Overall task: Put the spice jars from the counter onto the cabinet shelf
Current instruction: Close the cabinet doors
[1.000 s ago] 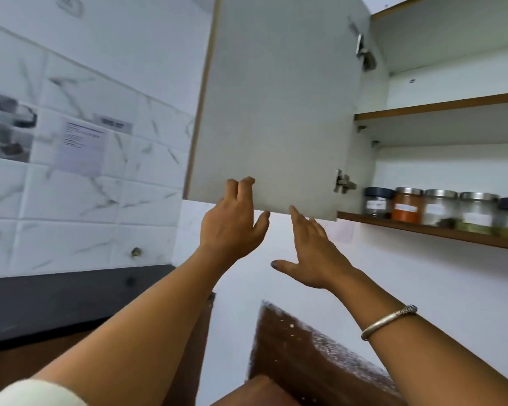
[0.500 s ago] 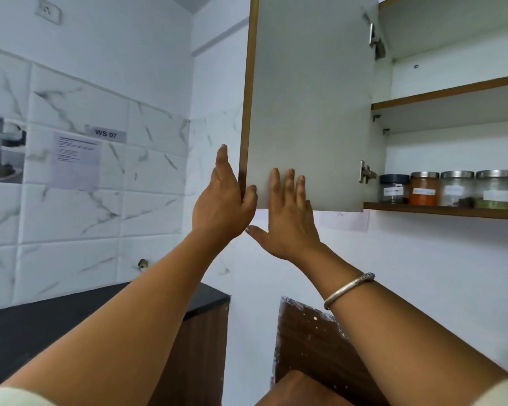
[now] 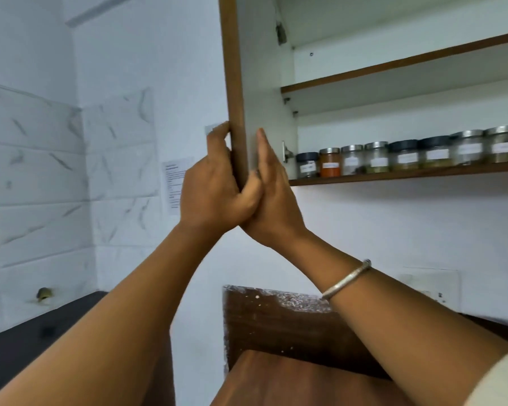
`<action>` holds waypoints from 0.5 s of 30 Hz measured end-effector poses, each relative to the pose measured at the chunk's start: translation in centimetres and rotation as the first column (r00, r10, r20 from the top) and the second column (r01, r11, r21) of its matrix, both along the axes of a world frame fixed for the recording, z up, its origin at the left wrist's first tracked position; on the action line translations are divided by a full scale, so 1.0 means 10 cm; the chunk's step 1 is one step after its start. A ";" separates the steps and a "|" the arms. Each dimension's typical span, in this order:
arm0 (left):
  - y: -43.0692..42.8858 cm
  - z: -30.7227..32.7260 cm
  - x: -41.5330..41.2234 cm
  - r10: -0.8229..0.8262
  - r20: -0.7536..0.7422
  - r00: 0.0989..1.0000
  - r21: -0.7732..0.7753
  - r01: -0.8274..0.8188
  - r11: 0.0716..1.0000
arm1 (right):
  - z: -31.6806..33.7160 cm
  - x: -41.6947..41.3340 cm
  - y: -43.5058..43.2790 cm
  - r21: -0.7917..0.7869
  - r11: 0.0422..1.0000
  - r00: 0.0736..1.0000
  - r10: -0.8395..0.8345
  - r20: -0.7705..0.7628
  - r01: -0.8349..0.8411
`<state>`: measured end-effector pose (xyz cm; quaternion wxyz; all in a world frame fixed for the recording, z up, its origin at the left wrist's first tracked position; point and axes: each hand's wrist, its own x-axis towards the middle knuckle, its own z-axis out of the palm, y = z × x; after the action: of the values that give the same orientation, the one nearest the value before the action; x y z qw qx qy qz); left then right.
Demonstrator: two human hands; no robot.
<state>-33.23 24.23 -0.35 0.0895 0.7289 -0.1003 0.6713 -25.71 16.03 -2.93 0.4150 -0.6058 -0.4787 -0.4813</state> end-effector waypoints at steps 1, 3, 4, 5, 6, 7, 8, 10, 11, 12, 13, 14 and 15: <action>-0.11 0.00 0.05 -0.057 0.006 0.998 0.019 0.057 0.998 | -0.02 0.04 -0.13 0.040 0.999 1.000 0.005 -0.008 -0.004; -0.36 0.01 0.18 -0.167 0.007 0.986 0.047 0.167 0.985 | -0.05 0.13 -0.45 0.055 0.998 0.999 -0.028 0.016 0.027; -0.48 0.01 0.24 -0.218 0.005 0.976 0.057 0.217 0.974 | -0.05 0.14 -0.60 0.050 0.998 0.999 -0.038 0.015 0.037; -0.61 0.00 0.33 -0.278 0.001 0.961 0.060 0.278 0.959 | -0.06 0.18 -0.77 0.054 0.997 0.998 -0.063 0.011 0.062; -0.73 -0.01 0.41 -0.338 -0.006 0.941 0.057 0.338 0.939 | -0.06 0.22 -0.92 0.081 0.993 0.996 -0.086 -0.002 0.086; -0.86 -0.03 0.51 -0.399 -0.018 0.917 0.049 0.399 0.916 | -0.07 0.27 -1.07 0.116 0.988 0.994 -0.106 -0.010 0.106; -0.99 -0.04 0.60 -0.441 -0.029 0.897 0.040 0.441 0.896 | -0.09 0.29 -1.19 0.154 0.979 0.991 -0.133 -0.016 0.134; -1.22 -0.07 0.79 -0.466 -0.034 0.884 0.032 0.467 0.884 | -0.12 0.39 -1.41 0.207 0.956 0.978 -0.208 -0.033 0.210; -1.34 -0.08 0.89 -0.472 -0.043 0.880 0.027 0.474 0.880 | -0.13 0.42 -1.50 0.226 0.950 0.976 -0.209 -0.057 0.216; -1.47 -0.08 0.99 -0.482 -0.065 0.874 0.018 0.484 0.875 | -0.14 0.46 -1.63 0.241 0.943 0.973 -0.216 -0.081 0.230; -1.59 -0.08 1.09 -0.486 -0.094 0.869 0.007 0.489 0.872 | -0.14 0.49 -1.74 0.257 0.940 0.972 -0.195 -0.133 0.224; -1.70 -0.08 1.18 -0.477 -0.123 0.870 -0.003 0.480 0.877 | -0.14 0.56 -1.84 0.264 0.938 0.968 -0.182 -0.174 0.224; -1.83 -0.07 1.28 -0.463 -0.151 0.873 -0.011 0.467 0.884 | -0.15 0.63 -1.98 0.252 0.926 0.952 -0.235 -0.197 0.281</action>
<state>-20.39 5.90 -1.04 0.2461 0.7326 -0.2741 0.5723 -19.38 -3.77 -4.43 0.4663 -0.6370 -0.2871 -0.5426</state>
